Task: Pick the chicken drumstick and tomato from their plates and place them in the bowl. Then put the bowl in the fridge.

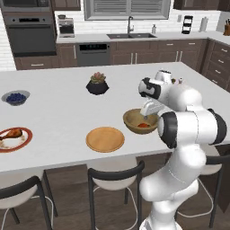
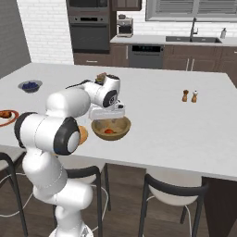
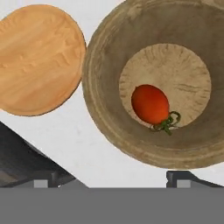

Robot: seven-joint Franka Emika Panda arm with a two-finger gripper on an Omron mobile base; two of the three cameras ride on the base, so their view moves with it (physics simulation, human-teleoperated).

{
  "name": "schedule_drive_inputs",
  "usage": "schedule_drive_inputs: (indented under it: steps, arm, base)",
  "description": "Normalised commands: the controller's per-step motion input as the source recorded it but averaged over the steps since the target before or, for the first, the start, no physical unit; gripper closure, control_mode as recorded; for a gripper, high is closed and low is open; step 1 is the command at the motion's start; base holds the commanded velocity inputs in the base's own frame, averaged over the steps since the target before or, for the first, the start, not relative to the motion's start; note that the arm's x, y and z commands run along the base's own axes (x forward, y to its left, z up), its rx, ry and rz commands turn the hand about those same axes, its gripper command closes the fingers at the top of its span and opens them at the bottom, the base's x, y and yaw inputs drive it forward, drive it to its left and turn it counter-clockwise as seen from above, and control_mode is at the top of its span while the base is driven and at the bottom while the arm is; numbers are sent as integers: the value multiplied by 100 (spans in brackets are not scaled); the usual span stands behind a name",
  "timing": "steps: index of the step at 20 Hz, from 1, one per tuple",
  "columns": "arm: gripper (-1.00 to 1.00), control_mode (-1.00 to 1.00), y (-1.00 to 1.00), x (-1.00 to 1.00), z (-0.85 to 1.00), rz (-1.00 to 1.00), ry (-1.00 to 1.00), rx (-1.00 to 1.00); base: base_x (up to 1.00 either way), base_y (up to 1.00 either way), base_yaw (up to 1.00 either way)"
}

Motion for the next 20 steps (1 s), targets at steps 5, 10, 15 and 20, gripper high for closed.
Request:
schedule_drive_inputs:
  steps: [5, 10, 15, 20]
  arm:
    - [-100, -100, 20, -82, 11, -56, -5, 8]
    - [-100, -100, 40, -69, 36, -34, -8, -6]
    - [-100, -100, 13, -79, 43, -9, -1, -4]
    - [-100, -100, 0, -81, 19, 0, -7, 0]
  base:
    - [0, 0, 0]
    - [0, 0, 0]
    - [0, 0, 0]
    - [0, 0, 0]
